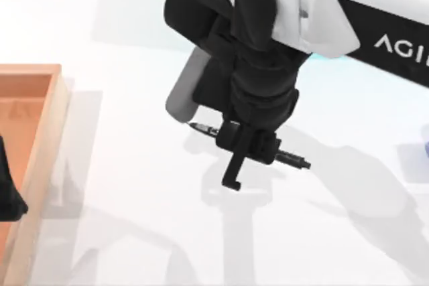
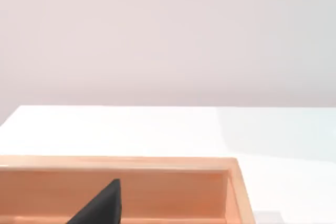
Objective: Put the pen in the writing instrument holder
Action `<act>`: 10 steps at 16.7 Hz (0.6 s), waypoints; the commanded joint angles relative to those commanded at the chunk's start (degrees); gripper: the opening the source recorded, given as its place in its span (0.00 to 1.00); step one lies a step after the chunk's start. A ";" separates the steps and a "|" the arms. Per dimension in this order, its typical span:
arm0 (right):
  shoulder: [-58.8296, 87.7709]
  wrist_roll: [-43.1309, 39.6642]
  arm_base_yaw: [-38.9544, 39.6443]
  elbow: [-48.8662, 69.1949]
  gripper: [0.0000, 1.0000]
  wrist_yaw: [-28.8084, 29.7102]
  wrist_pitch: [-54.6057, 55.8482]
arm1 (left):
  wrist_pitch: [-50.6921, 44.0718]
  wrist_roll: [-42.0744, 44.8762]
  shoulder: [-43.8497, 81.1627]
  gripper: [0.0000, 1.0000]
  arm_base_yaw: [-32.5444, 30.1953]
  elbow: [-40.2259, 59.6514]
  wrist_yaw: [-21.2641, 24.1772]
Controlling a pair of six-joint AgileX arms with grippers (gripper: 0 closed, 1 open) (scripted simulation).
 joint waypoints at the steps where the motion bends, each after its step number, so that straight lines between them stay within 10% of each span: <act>1: -0.31 0.17 0.19 -0.17 0.00 -0.02 -0.27 | 0.00 0.00 0.00 1.00 0.00 0.00 0.00; 10: -0.49 -2.88 -7.74 -3.68 0.00 -9.07 7.40 | 0.00 0.00 0.00 1.00 0.00 0.00 0.00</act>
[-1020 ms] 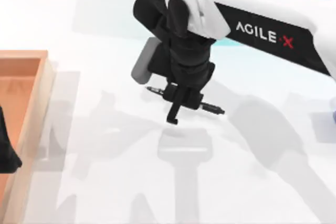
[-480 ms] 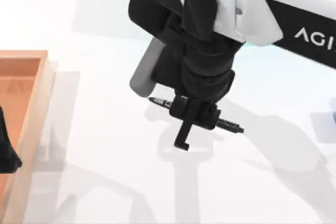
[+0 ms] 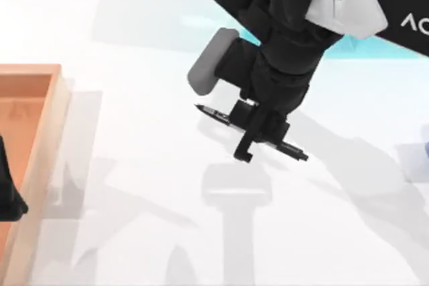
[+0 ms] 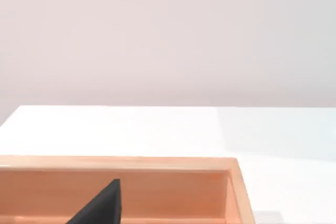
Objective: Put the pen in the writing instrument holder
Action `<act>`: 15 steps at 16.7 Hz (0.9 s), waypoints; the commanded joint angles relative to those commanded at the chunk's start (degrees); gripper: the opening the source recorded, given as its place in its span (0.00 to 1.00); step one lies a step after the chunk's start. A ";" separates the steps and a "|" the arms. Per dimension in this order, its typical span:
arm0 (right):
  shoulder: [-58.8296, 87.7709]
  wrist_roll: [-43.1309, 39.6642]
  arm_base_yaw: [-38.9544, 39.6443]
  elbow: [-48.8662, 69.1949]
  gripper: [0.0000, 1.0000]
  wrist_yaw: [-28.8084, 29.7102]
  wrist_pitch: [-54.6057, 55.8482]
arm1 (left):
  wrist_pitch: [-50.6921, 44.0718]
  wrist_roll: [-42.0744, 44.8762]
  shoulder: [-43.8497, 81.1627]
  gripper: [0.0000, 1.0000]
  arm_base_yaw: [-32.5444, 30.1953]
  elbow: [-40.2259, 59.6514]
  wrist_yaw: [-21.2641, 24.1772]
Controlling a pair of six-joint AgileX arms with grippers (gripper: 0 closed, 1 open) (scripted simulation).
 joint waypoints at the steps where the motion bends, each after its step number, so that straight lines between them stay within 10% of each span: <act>1: -0.24 -0.98 -2.90 -1.55 0.00 -3.51 2.75 | 0.00 0.00 0.00 1.00 0.00 0.00 0.00; 15: -10.75 -16.32 -62.01 -40.05 0.00 -76.74 58.62 | 0.00 0.00 0.00 1.00 0.00 0.00 0.00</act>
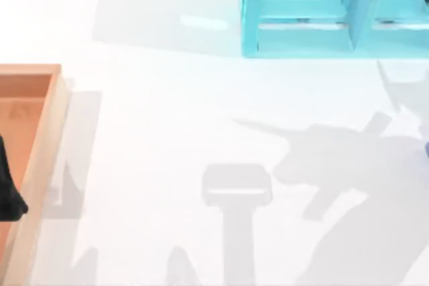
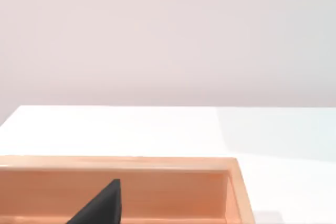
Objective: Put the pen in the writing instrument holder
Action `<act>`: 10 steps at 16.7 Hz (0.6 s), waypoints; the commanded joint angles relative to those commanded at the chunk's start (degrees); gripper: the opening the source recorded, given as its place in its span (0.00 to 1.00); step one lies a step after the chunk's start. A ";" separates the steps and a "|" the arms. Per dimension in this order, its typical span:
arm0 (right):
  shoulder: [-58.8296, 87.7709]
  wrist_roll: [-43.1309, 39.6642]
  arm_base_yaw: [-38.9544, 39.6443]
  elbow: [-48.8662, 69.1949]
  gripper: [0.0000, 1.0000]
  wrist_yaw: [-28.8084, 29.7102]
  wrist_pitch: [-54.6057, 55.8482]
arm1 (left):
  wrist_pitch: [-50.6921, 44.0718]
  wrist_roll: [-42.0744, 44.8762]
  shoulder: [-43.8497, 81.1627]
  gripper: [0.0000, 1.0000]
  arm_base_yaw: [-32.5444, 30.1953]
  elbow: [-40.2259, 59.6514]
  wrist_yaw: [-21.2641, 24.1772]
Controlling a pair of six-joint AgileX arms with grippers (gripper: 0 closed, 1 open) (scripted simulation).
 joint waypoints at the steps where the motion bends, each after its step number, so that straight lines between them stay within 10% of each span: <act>1: -1.23 -0.95 -3.68 -2.53 0.00 -4.05 3.81 | 0.00 0.00 0.00 1.00 0.00 0.00 0.00; 10: -6.01 -4.04 -14.95 -10.85 0.00 -15.61 15.32 | 0.00 0.00 0.00 1.00 0.00 0.00 0.00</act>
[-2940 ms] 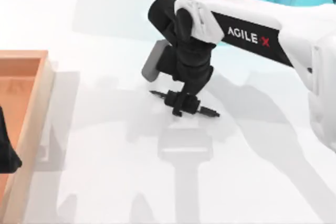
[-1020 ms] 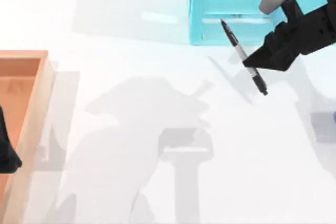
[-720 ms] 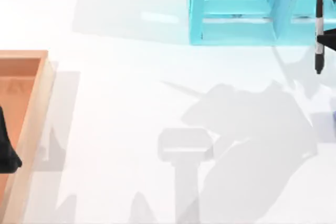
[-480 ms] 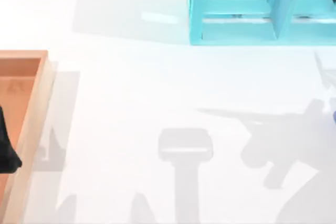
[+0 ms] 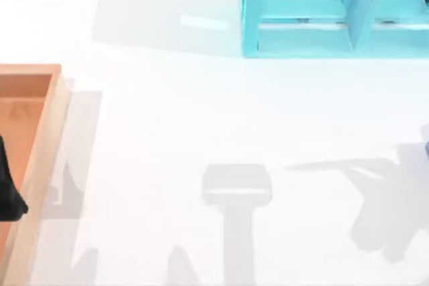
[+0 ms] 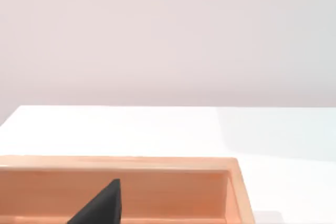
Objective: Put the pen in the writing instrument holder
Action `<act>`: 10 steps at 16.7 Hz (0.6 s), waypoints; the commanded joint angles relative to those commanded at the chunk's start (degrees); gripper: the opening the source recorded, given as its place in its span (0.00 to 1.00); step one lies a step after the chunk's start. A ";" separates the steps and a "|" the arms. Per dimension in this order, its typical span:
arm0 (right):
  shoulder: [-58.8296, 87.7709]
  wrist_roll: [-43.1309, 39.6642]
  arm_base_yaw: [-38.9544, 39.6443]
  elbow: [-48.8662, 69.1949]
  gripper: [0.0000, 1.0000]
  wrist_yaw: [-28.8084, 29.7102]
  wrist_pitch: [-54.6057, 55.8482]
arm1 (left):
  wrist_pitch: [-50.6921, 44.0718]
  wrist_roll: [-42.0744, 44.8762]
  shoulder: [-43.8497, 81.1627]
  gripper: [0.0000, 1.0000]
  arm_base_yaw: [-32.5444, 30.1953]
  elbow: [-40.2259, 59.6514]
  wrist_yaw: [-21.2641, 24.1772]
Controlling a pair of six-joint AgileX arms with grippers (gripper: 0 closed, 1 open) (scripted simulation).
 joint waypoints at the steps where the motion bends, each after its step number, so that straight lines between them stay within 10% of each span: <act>1: 2.04 0.21 0.44 -0.58 0.00 3.37 4.74 | 0.00 0.00 0.00 1.00 0.00 0.00 0.00; 10: 0.95 -7.93 0.78 2.02 0.00 0.73 -9.35 | 0.00 0.00 0.00 1.00 0.00 0.00 0.00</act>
